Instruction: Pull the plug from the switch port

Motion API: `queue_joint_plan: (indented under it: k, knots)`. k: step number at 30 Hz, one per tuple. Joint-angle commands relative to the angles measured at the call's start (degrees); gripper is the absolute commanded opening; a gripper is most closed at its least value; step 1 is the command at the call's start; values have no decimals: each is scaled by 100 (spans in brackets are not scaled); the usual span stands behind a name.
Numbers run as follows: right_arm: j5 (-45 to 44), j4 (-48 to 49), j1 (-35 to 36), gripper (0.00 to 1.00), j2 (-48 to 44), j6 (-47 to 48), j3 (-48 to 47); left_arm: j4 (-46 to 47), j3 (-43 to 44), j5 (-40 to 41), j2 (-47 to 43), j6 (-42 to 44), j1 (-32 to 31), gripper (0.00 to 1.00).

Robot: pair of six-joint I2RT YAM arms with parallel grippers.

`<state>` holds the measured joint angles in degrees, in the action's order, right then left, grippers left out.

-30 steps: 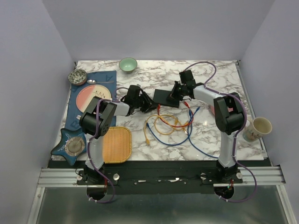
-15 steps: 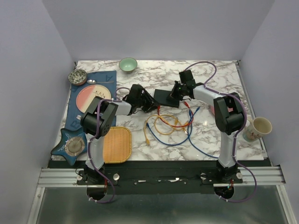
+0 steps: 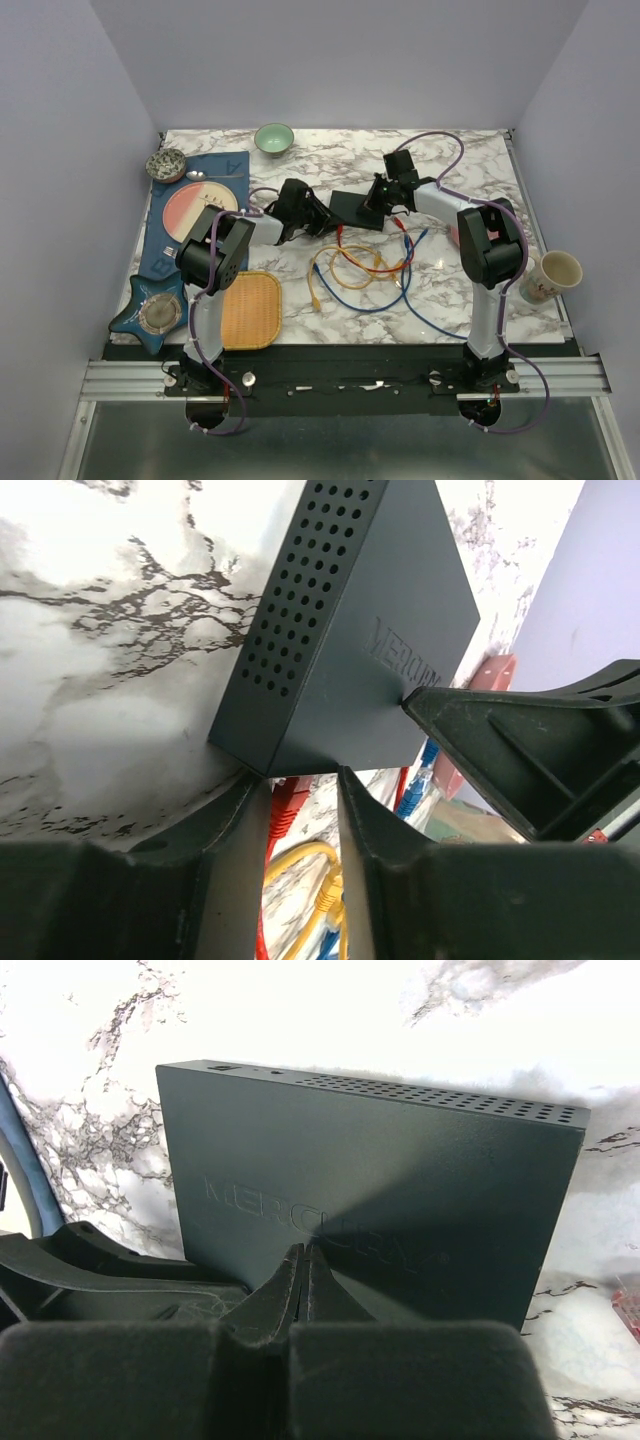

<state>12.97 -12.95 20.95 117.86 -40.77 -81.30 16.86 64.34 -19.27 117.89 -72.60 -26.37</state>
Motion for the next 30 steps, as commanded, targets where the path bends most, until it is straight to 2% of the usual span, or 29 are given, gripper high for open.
queue_joint_plan:
  k: [1,7,11,17,20,24,30]
  knots:
    - [-304,-375,23,1,184,43,70,-289,-44,327,296,18,-8,34]
    - [-304,-375,23,0,211,26,70,9,-237,161,323,0,9,30]
    - [-304,-375,23,0,220,26,70,343,-500,55,323,0,18,38]
    - [-313,-384,23,0,228,8,88,599,-659,-16,349,-53,27,39]
    - [-313,-375,23,1,228,8,105,713,-703,-33,349,-79,27,36]
    - [-322,-384,23,0,220,8,123,862,-747,-60,349,-105,35,26]
    - [-313,-375,23,0,228,-1,132,1046,-870,-103,367,-141,44,17]
